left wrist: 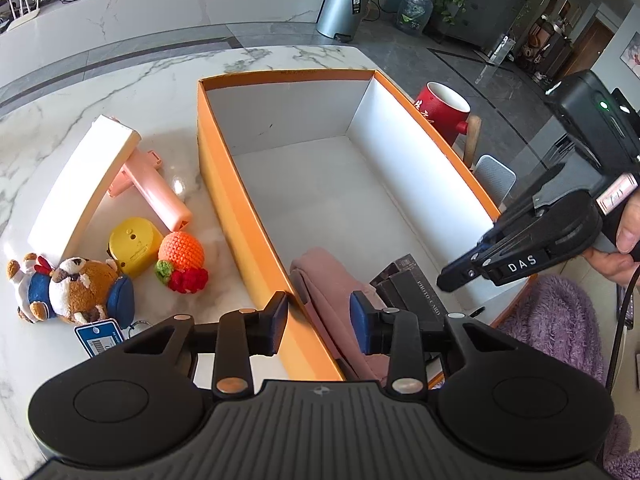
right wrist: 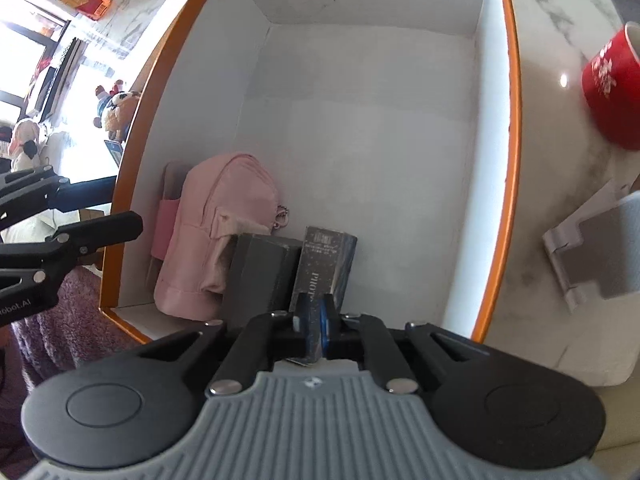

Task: Organize objects
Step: 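Lower the PHOTO CARD box beside the black box and open the right gripper, then grasp the small brown cardboard box on the table with the left gripper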

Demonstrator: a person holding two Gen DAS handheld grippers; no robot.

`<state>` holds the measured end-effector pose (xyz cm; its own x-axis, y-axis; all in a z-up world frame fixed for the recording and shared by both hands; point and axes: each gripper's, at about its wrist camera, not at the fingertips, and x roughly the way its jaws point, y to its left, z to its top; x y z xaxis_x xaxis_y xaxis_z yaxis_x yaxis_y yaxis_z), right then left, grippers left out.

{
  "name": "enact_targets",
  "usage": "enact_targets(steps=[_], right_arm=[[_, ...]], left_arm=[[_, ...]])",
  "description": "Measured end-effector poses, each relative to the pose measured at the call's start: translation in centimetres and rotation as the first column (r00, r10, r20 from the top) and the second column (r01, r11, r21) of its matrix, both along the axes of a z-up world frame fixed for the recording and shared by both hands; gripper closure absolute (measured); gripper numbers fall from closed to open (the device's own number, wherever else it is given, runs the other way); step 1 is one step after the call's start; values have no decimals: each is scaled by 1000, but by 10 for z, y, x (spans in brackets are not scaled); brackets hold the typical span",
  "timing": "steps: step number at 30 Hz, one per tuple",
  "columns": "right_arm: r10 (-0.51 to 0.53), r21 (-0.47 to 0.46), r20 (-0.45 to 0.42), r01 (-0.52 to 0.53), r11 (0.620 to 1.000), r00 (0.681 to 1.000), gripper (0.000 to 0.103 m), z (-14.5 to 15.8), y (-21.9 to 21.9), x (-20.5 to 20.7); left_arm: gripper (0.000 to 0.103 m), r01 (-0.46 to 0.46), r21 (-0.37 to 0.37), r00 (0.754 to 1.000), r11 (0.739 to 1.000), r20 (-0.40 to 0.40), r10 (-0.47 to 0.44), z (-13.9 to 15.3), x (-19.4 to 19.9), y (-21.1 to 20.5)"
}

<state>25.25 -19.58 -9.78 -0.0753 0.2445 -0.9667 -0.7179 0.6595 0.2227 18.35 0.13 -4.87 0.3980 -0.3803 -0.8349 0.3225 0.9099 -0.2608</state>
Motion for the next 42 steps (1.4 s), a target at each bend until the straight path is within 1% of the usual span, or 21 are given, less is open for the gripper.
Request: enact_targets(steps=[1, 3, 5, 9, 12, 16, 17, 20, 22, 26, 28, 29, 31, 34, 36, 39, 41, 42], right_arm=[[59, -23, 48, -57, 998, 997, 96, 4, 4, -4], [190, -79, 119, -182, 980, 975, 96, 3, 8, -11], [311, -108, 149, -297, 949, 939, 96, -1, 13, -17], [485, -151, 165, -464, 873, 859, 98, -15, 23, -14], [573, -171, 161, -549, 818, 804, 98, -25, 27, -11], [671, -155, 175, -653, 741, 721, 100, -28, 28, -13], [678, -144, 174, -663, 735, 714, 102, -27, 28, -12], [645, -86, 125, -640, 764, 754, 103, -23, 30, -3], [614, -72, 96, -610, 789, 783, 103, -21, 30, 5], [600, -68, 96, -597, 800, 794, 103, -16, 28, 15], [598, -85, 118, -592, 802, 793, 103, -10, 28, 18], [591, -99, 127, -582, 807, 797, 100, -7, 28, 19], [577, -123, 148, -564, 817, 803, 98, 1, 28, 22], [558, -154, 208, -536, 830, 803, 98, 19, 25, 24], [517, -153, 271, -494, 856, 812, 97, 38, 23, 26], [441, -72, 351, -445, 892, 826, 97, 72, 19, 27], [393, -2, 393, -426, 904, 831, 95, 94, 19, 18], [368, 36, 413, -419, 907, 833, 95, 105, 20, 16]], left_arm=[[64, -1, 3, 1000, 1000, -1, 1, 0, 0, 0], [66, -5, 8, 1000, 1000, -5, 5, 0, 1, -1], [70, -10, 15, 1000, 1000, -8, 10, 0, 2, -1], [76, -17, 23, 1000, 1000, -12, 18, 0, 2, 0], [79, -17, 30, 1000, 999, -11, 18, 0, 2, 0], [83, -25, 22, 1000, 999, -18, 26, -1, 3, 3], [83, -29, 19, 999, 999, -19, 29, -1, 4, 3], [83, -31, 20, 999, 999, -21, 31, 0, 4, 2], [84, -31, 19, 999, 999, -21, 32, 0, 4, 2], [84, -38, 19, 999, 999, -22, 39, -1, 4, 3], [84, -47, 15, 999, 999, -25, 47, 0, 4, 4], [84, -54, 4, 998, 999, -25, 54, 1, 4, 6], [83, -71, -17, 997, 997, -12, 71, 8, 2, 11], [83, -86, -25, 995, 996, 39, 87, 26, -7, 21], [83, -102, -20, 992, 995, 75, 103, 41, -15, 32], [81, -143, 14, 984, 990, 114, 140, 58, -30, 53], [79, -169, 50, 979, 984, 126, 162, 63, -40, 66], [75, -185, 68, 976, 980, 130, 175, 64, -46, 72]])
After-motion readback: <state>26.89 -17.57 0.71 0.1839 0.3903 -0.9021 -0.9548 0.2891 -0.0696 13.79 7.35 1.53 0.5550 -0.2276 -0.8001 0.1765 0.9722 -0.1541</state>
